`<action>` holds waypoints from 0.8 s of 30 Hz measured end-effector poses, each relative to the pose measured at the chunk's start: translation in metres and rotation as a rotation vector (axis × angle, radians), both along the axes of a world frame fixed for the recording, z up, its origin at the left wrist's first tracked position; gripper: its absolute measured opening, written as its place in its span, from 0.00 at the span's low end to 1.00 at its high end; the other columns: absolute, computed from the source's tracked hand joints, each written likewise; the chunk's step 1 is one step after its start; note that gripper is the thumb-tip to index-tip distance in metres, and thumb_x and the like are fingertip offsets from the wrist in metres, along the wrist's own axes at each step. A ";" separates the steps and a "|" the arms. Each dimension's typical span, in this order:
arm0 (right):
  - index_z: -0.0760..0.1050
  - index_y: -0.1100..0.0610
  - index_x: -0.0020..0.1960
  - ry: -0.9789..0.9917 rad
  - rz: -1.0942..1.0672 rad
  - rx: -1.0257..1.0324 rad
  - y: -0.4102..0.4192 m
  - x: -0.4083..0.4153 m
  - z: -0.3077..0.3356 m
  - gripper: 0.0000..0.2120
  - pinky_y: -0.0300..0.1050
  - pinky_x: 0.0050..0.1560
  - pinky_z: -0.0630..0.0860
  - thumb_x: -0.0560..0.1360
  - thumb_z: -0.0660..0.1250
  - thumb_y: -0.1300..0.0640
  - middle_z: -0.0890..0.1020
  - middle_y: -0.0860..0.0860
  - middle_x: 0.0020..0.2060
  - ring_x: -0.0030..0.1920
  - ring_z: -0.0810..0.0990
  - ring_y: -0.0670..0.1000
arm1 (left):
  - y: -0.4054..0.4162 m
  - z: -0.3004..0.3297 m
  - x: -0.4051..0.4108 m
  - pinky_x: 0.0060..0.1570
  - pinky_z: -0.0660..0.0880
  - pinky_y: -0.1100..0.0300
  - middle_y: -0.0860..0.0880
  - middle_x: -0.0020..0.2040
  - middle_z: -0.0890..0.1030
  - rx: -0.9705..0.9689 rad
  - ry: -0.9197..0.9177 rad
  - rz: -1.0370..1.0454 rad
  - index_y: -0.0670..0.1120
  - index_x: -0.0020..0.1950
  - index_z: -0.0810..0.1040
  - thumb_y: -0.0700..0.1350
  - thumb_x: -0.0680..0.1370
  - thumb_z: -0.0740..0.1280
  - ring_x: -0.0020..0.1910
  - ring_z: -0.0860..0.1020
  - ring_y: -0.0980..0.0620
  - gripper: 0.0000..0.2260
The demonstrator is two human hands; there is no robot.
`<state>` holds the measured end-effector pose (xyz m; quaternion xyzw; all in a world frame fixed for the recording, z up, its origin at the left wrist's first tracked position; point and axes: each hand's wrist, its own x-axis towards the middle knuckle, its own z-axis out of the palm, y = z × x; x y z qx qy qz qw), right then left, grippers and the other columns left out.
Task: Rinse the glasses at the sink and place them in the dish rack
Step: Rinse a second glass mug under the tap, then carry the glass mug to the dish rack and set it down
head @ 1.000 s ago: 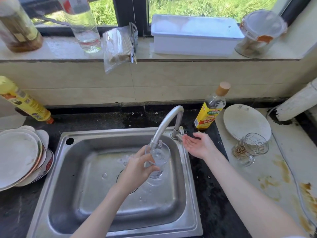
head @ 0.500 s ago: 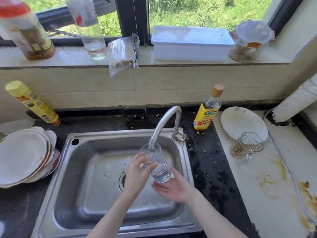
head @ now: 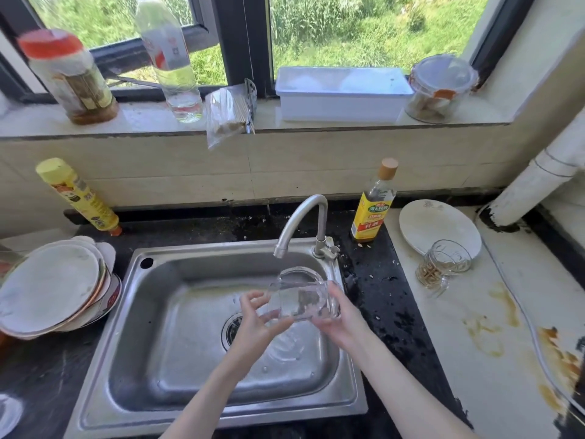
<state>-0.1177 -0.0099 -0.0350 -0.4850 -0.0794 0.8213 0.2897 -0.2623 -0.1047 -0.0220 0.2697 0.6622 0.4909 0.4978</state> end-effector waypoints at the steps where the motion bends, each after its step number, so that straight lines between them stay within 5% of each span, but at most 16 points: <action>1: 0.76 0.65 0.57 -0.075 -0.002 0.084 0.002 0.002 0.003 0.15 0.42 0.29 0.75 0.74 0.69 0.57 0.81 0.57 0.41 0.38 0.79 0.54 | -0.002 -0.001 -0.001 0.51 0.74 0.61 0.54 0.60 0.67 -0.023 0.020 -0.026 0.56 0.62 0.58 0.43 0.68 0.75 0.57 0.74 0.55 0.32; 3: 0.71 0.65 0.64 -0.252 0.082 0.284 0.005 0.006 0.009 0.23 0.41 0.37 0.76 0.73 0.71 0.56 0.81 0.55 0.45 0.40 0.78 0.52 | -0.003 0.000 -0.002 0.58 0.72 0.55 0.53 0.65 0.63 -0.074 0.118 -0.119 0.57 0.71 0.50 0.46 0.68 0.76 0.60 0.71 0.52 0.42; 5: 0.65 0.60 0.71 -0.470 0.235 0.480 0.006 0.010 0.017 0.32 0.46 0.58 0.75 0.71 0.73 0.53 0.76 0.53 0.62 0.56 0.77 0.51 | 0.001 0.003 -0.001 0.62 0.69 0.55 0.52 0.70 0.59 -0.095 0.260 -0.213 0.54 0.74 0.47 0.47 0.69 0.75 0.65 0.67 0.52 0.44; 7: 0.63 0.56 0.72 -0.608 0.336 0.682 0.004 0.011 0.029 0.34 0.46 0.67 0.67 0.70 0.73 0.53 0.70 0.50 0.68 0.66 0.70 0.49 | 0.006 0.006 0.000 0.67 0.64 0.54 0.52 0.73 0.56 -0.076 0.374 -0.286 0.52 0.75 0.47 0.49 0.70 0.74 0.70 0.62 0.53 0.44; 11: 0.61 0.52 0.73 -0.667 0.515 0.967 -0.002 0.012 0.048 0.38 0.38 0.64 0.66 0.68 0.75 0.55 0.69 0.48 0.67 0.64 0.68 0.43 | 0.014 0.011 -0.003 0.68 0.57 0.62 0.58 0.69 0.58 -0.008 0.440 -0.377 0.51 0.75 0.51 0.49 0.70 0.74 0.69 0.60 0.59 0.42; 16: 0.59 0.49 0.74 -0.653 0.672 1.092 -0.006 0.018 0.058 0.41 0.19 0.52 0.63 0.67 0.76 0.56 0.69 0.48 0.67 0.63 0.67 0.38 | 0.016 0.022 -0.013 0.48 0.71 0.72 0.54 0.51 0.77 0.033 0.555 -0.272 0.47 0.62 0.74 0.42 0.77 0.66 0.51 0.77 0.56 0.14; 18: 0.58 0.48 0.74 -0.624 0.703 1.121 -0.007 0.022 0.061 0.42 0.16 0.51 0.62 0.66 0.76 0.56 0.68 0.48 0.68 0.65 0.66 0.38 | 0.013 0.030 -0.014 0.45 0.73 0.68 0.54 0.46 0.80 0.053 0.581 -0.291 0.49 0.52 0.77 0.39 0.77 0.66 0.42 0.78 0.60 0.07; 20: 0.58 0.47 0.74 -0.594 0.718 1.134 -0.010 0.026 0.065 0.43 0.19 0.56 0.63 0.66 0.77 0.55 0.68 0.47 0.68 0.66 0.66 0.39 | 0.007 0.037 -0.012 0.43 0.74 0.63 0.54 0.41 0.81 0.088 0.614 -0.300 0.49 0.46 0.77 0.38 0.76 0.66 0.37 0.79 0.60 0.06; 24: 0.57 0.47 0.75 -0.512 0.639 1.103 -0.015 0.032 0.071 0.48 0.42 0.68 0.68 0.61 0.79 0.49 0.71 0.47 0.67 0.67 0.69 0.42 | -0.002 0.043 -0.005 0.42 0.73 0.65 0.56 0.38 0.81 0.204 0.730 -0.232 0.48 0.45 0.77 0.35 0.75 0.65 0.38 0.79 0.57 0.08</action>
